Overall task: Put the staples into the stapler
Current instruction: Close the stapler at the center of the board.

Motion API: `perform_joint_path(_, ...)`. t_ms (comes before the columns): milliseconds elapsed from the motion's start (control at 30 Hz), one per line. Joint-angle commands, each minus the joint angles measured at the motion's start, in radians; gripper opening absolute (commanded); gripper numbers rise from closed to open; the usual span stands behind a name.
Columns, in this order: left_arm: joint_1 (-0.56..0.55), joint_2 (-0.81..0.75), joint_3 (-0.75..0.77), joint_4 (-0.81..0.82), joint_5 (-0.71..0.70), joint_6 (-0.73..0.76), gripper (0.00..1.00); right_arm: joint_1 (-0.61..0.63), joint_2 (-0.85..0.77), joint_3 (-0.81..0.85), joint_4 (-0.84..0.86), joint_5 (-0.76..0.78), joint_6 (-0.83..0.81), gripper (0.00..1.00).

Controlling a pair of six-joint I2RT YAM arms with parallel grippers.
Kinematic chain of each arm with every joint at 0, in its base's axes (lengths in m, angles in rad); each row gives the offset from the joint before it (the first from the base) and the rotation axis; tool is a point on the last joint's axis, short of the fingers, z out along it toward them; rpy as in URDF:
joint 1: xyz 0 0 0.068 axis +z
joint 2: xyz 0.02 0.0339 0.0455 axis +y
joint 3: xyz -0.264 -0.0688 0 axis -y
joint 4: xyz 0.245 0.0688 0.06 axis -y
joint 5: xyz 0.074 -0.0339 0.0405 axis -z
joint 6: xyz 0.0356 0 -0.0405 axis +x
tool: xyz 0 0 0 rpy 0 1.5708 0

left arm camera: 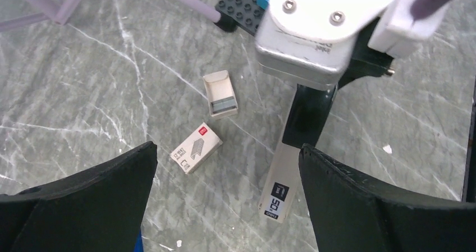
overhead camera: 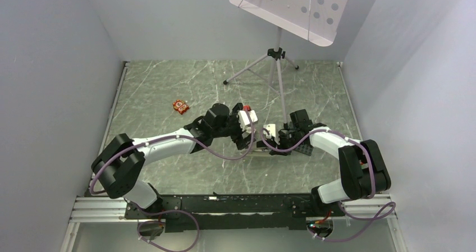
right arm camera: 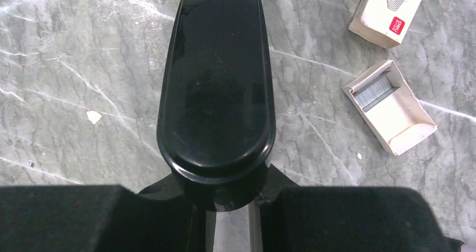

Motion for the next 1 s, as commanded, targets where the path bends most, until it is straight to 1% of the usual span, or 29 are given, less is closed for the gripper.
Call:
perform_joint_path(0,0.007,-0.05,-0.027,0.107,-0.068,-0.064,0.99,-0.001,-0.008,-0.021,-0.002,0.026,-0.001,0.11)
perform_joint_path(100,0.015,-0.057,-0.038,0.118,-0.073,-0.08,0.99,-0.002,-0.01,-0.023,0.0,0.024,0.001,0.11)
perform_joint_path(300,0.038,-0.045,-0.032,0.097,-0.015,-0.109,0.99,-0.002,-0.016,-0.025,0.004,0.02,0.008,0.11)
perform_joint_path(433,0.038,-0.04,-0.033,0.099,0.004,-0.099,0.99,-0.002,-0.024,-0.029,0.005,0.021,0.01,0.11)
perform_joint_path(567,0.038,-0.028,-0.011,0.055,0.041,-0.067,0.99,-0.001,-0.031,-0.03,0.005,0.021,0.01,0.11)
perform_joint_path(967,0.035,-0.029,0.001,0.012,0.023,-0.031,1.0,-0.002,-0.023,-0.026,0.018,0.017,0.021,0.12)
